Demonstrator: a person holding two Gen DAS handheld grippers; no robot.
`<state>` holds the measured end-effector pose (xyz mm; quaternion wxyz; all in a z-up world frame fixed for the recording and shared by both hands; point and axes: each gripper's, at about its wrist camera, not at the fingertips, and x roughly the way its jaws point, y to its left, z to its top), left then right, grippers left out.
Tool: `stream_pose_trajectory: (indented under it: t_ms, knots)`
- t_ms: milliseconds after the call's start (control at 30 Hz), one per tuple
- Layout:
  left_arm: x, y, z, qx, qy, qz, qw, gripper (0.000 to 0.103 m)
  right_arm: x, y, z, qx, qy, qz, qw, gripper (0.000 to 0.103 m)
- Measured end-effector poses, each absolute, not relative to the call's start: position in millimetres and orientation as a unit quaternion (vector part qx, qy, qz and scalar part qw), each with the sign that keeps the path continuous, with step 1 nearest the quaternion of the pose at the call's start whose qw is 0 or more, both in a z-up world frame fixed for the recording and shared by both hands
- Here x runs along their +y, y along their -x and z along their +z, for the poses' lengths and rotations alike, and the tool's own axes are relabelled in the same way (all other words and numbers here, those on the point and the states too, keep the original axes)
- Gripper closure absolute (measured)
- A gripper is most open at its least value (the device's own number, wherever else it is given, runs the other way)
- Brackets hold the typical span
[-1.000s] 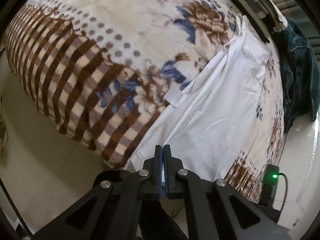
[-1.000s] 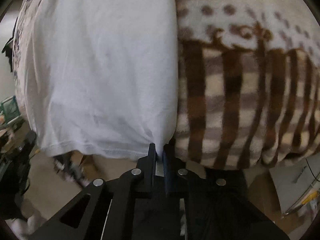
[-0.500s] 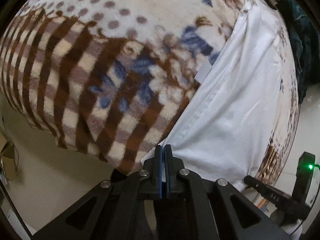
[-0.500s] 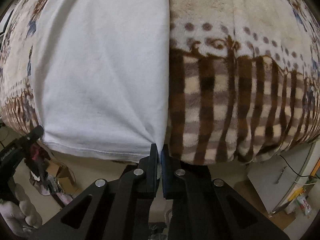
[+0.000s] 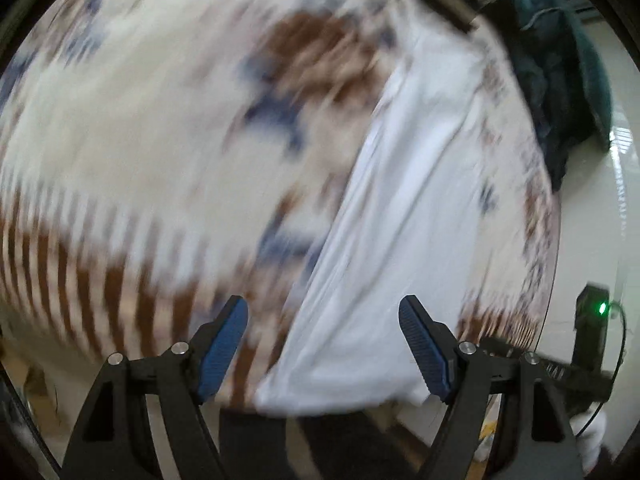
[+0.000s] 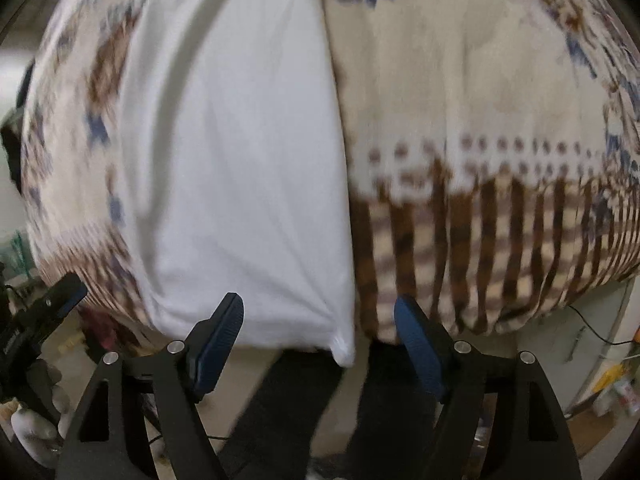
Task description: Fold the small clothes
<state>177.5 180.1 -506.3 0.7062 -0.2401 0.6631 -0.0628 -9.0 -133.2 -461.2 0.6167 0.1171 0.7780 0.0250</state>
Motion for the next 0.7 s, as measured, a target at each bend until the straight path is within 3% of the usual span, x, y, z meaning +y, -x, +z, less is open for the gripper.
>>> stream_pose_trajectory:
  t_ms: [300,567,667,700]
  knots:
    - [146,-374,-486,0.592,0.209,-0.075,0.775,0.026,-175,-149,-439,0.701,-0.19,-0.008,0.688,0.023]
    - [124,-496,-522,0.585,0.211,-0.066,0.781,0.03,-246,-300,-475,0.672,-0.223,-0.029,0.705,0.023]
    - [119,-515,-541,0.6,0.2,-0.061,0.772,0.059,-252,-335,-498,0.677,-0.236,-0.031,0.697,0.023]
    - [118,-519,-547,0.603,0.2,-0.065,0.77,0.089,-254,-342,-503,0.679,-0.236,-0.03,0.694,0.023]
